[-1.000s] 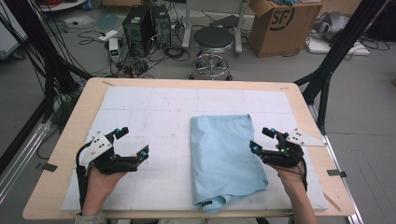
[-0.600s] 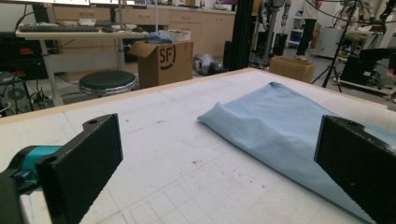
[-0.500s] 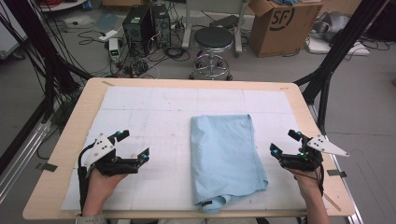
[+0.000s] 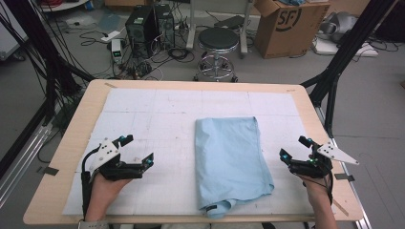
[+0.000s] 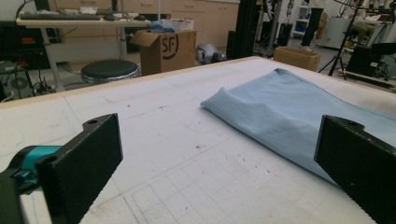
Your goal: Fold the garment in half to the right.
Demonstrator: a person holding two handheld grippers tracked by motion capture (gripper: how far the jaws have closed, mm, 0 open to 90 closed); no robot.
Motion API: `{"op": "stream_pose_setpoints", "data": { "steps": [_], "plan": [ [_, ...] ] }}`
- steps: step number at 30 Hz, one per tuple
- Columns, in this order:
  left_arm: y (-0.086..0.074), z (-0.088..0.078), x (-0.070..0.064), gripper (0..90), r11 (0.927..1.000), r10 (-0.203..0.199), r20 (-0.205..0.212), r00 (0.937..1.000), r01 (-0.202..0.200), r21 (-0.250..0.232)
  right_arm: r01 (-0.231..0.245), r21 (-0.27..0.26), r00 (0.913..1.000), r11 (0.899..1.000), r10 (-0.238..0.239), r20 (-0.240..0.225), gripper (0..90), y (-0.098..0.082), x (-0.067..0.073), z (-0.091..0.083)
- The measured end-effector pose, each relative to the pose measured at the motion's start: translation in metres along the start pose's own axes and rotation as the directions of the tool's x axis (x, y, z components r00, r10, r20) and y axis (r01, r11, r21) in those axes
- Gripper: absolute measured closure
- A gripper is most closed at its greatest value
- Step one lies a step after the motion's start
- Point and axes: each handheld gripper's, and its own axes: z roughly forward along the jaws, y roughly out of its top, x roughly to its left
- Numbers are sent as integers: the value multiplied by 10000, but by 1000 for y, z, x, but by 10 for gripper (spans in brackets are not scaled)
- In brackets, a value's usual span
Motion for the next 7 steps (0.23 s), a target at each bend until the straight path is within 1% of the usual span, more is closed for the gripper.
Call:
{"op": "stream_pose_setpoints", "data": {
  "steps": [2,4,7],
  "plan": [
    [0,1,1,17,9996,-221,-65,9997,222,191,-267,24,9996,9996,267,-116,1,0,-2,-1],
    [1,1,1,17,9995,-260,-78,9996,261,166,-472,5,9989,9989,472,-56,1,0,-3,-1],
    [1,1,1,17,9993,-291,-232,9993,296,234,-529,132,9986,9985,529,9,1,-1,-4,0]
  ]
}}
